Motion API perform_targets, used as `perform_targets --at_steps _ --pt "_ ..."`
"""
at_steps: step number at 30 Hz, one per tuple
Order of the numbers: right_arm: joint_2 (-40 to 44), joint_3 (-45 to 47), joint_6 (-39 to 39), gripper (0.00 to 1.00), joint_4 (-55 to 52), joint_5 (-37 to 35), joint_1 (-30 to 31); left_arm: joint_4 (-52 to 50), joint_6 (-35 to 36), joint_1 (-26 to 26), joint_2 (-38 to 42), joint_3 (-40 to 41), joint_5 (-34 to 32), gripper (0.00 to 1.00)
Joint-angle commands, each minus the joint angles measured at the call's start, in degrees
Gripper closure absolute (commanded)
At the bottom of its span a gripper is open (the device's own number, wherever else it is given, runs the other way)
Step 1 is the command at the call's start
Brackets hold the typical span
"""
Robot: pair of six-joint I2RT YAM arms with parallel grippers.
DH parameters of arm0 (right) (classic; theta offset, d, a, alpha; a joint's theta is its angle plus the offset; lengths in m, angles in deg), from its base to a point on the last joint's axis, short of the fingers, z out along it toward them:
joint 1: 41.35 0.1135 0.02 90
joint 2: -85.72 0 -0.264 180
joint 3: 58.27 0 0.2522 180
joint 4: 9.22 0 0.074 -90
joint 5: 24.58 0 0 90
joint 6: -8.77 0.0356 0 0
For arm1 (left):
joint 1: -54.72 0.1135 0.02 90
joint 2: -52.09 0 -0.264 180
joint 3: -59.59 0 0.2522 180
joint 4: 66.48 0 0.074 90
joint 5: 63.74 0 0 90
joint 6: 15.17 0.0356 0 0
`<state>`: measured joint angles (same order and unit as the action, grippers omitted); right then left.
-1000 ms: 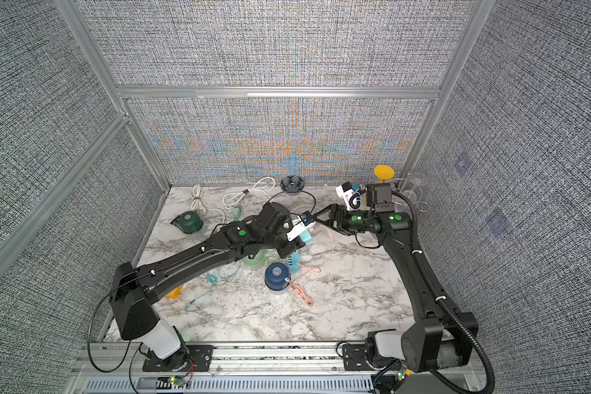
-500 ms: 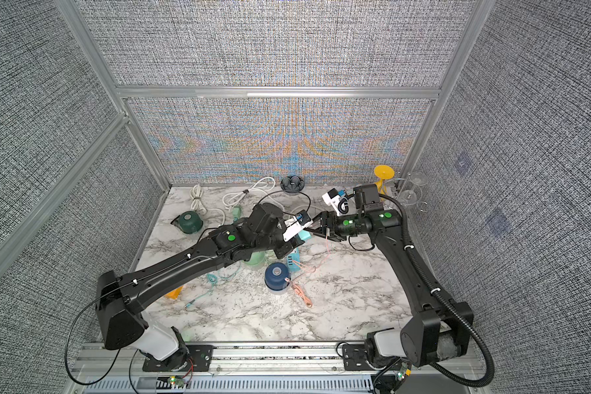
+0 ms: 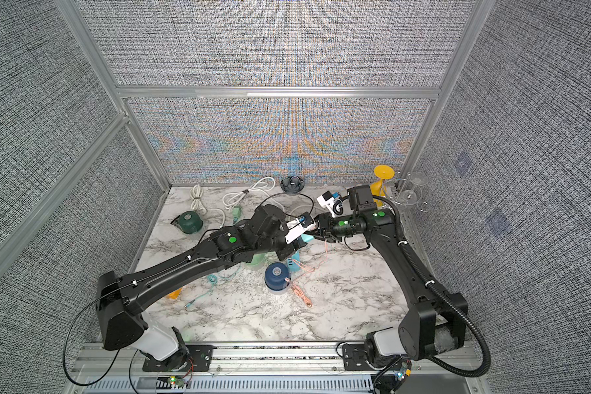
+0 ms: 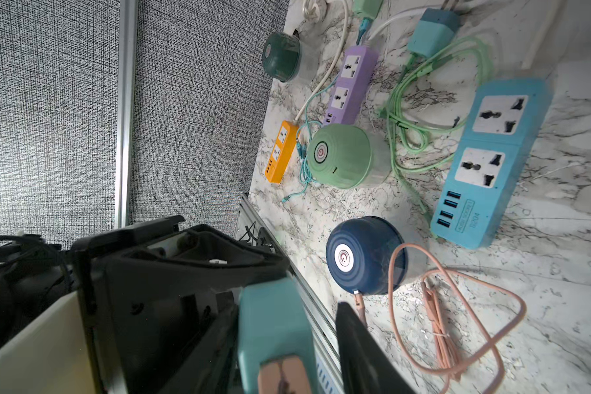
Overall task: Charge the cordless meat grinders
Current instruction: Pick up the plug from the center of the board.
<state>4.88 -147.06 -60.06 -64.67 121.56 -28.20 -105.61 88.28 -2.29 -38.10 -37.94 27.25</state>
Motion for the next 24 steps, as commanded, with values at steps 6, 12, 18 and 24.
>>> perform_targets --at_steps 6,12,18,24 --pt "-0.1 0.0 -0.4 0.67 -0.1 2.0 0.4 1.3 0.6 -0.4 0.1 -0.8 0.1 0.88" --pt "0.7 0.5 -2.0 0.59 -2.0 2.8 0.4 1.0 0.7 -0.4 0.1 -0.8 0.0 0.88" --pt "1.7 1.2 -2.4 0.60 -2.8 2.7 0.5 1.1 0.8 -0.4 -0.2 -0.6 -0.1 0.88" --pt "2.4 1.0 -1.9 0.82 -2.8 2.8 0.4 1.0 0.7 -0.3 -0.3 -0.5 -0.5 0.88"
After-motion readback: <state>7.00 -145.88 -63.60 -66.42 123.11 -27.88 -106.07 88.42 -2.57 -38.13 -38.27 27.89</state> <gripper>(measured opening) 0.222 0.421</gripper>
